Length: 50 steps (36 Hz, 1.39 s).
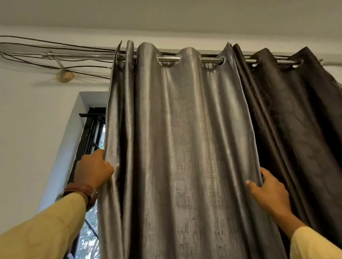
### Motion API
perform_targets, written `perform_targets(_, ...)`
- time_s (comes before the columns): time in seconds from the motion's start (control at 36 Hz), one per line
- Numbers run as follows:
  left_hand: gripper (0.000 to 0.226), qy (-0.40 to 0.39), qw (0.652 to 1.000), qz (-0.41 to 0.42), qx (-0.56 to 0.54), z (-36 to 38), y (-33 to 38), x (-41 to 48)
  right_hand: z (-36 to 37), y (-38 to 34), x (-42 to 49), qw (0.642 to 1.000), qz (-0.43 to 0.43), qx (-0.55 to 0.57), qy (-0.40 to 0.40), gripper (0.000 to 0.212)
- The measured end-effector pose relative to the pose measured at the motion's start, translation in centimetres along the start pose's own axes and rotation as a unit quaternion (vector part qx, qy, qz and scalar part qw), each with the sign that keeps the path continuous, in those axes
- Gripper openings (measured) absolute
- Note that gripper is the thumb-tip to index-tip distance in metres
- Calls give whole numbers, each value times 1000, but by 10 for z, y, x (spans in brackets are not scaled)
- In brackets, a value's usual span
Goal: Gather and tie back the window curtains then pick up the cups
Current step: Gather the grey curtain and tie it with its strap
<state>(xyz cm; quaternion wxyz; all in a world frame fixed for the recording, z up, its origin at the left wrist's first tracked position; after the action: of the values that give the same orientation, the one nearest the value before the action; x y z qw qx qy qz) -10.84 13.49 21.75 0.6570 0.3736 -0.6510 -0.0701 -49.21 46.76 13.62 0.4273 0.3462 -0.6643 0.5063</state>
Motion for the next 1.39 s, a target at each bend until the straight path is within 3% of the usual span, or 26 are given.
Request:
perform_targets(0.19,45,16,994,38,102,-1,-18,4,23,-23,18,999,-26,35,-11,44)
perform_targets(0.31,30,14,994,47,98,-5,-24,5,46,-54,29,997,-73,-7,-25,35)
perform_targets(0.58,16,-3,993,89,77,-2,-36,13,105,-120,37,993,-84,64,-49,12)
perform_targets(0.69,20,-18,993,95,61,2,-41,21,120,-153,34,989,-91,95,-60,26)
perform_targets(0.81,19,-41,993,100,39,-2,-46,24,142,-201,33,983,-116,111,-89,26)
perform_targets(0.94,16,-51,994,94,18,-9,-58,33,173,-285,22,967,-197,129,-97,38)
perform_targets(1.06,20,-71,993,88,-10,-12,-75,43,197,-350,6,957,-223,148,-112,26)
perform_targets(1.19,15,-76,991,99,-51,-17,-82,46,209,-437,-21,929,-307,181,-101,31)
perform_targets(1.39,13,-74,988,110,-73,-19,-83,47,211,-441,-36,927,-327,157,-98,31)
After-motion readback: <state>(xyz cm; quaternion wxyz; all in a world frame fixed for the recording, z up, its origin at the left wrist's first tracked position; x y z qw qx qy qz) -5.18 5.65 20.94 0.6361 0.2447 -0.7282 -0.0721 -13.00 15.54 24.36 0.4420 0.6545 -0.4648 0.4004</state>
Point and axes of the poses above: each hand's wrist, its own x-axis towards the middle knuckle, its own z-axis out of the palm, y = z × x, the point moved 10 cm from there along x, towards the middle knuckle, and after that the axes turned 15 degrees about -z, right-handed, at the moved point
